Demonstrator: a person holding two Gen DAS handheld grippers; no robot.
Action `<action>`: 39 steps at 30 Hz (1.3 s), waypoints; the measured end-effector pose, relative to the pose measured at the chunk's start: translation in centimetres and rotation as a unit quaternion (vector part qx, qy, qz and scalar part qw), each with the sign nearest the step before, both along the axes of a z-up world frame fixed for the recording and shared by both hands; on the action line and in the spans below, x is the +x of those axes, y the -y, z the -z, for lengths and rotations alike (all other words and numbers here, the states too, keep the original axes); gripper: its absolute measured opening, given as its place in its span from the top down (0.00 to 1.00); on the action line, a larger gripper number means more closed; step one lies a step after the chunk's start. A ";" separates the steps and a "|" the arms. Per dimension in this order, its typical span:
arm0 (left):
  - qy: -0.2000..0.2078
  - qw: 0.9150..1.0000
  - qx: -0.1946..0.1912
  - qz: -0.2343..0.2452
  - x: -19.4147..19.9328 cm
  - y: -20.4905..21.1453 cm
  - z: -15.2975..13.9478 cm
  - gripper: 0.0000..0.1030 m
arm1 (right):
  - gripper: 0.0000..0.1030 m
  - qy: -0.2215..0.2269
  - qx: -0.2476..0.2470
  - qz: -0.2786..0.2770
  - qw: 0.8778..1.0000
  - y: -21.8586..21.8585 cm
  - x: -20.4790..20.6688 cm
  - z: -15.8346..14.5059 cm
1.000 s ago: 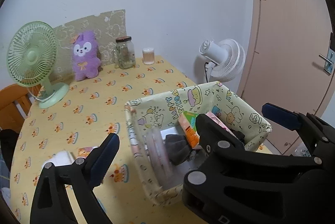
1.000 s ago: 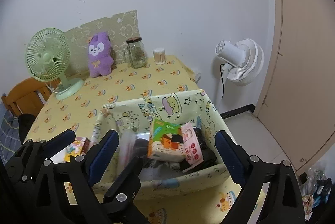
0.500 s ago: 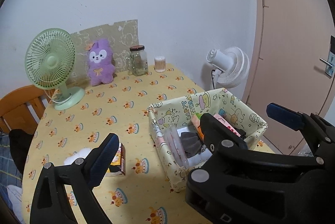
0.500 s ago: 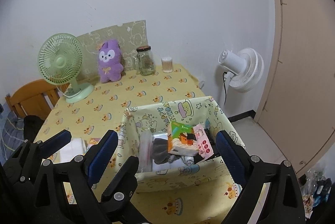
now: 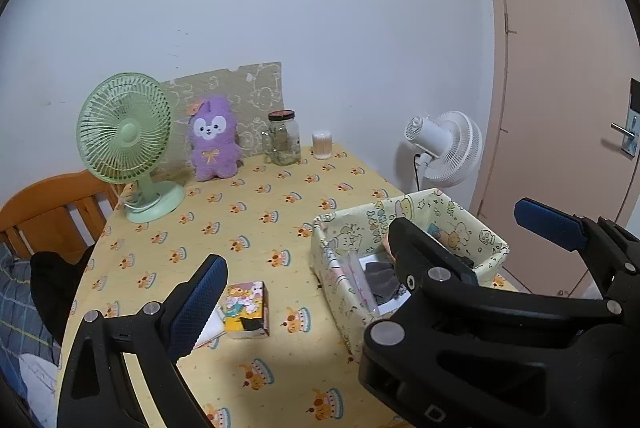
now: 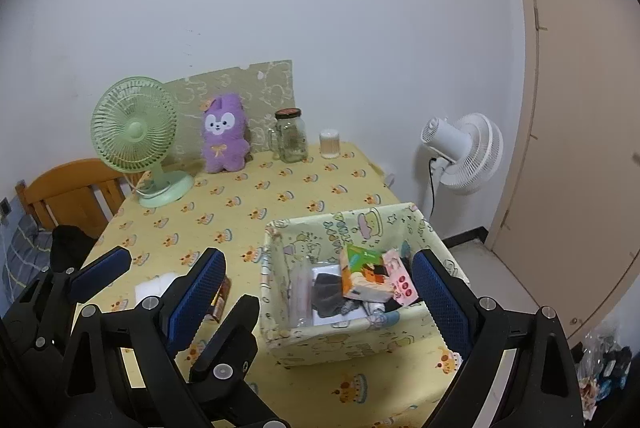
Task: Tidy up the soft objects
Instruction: 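Move both grippers back over the cartoon pack and white cloth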
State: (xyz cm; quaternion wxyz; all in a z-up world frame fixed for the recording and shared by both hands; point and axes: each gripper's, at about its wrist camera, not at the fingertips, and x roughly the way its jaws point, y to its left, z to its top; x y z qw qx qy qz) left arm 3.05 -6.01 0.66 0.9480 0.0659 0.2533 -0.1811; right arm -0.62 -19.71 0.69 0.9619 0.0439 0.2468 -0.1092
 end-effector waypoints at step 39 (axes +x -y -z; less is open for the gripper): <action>-0.051 0.995 0.004 -0.081 2.8 -9.5 7.0 0.12 | 0.11 -0.064 0.003 -0.106 0.992 -9.3 5.9 7.0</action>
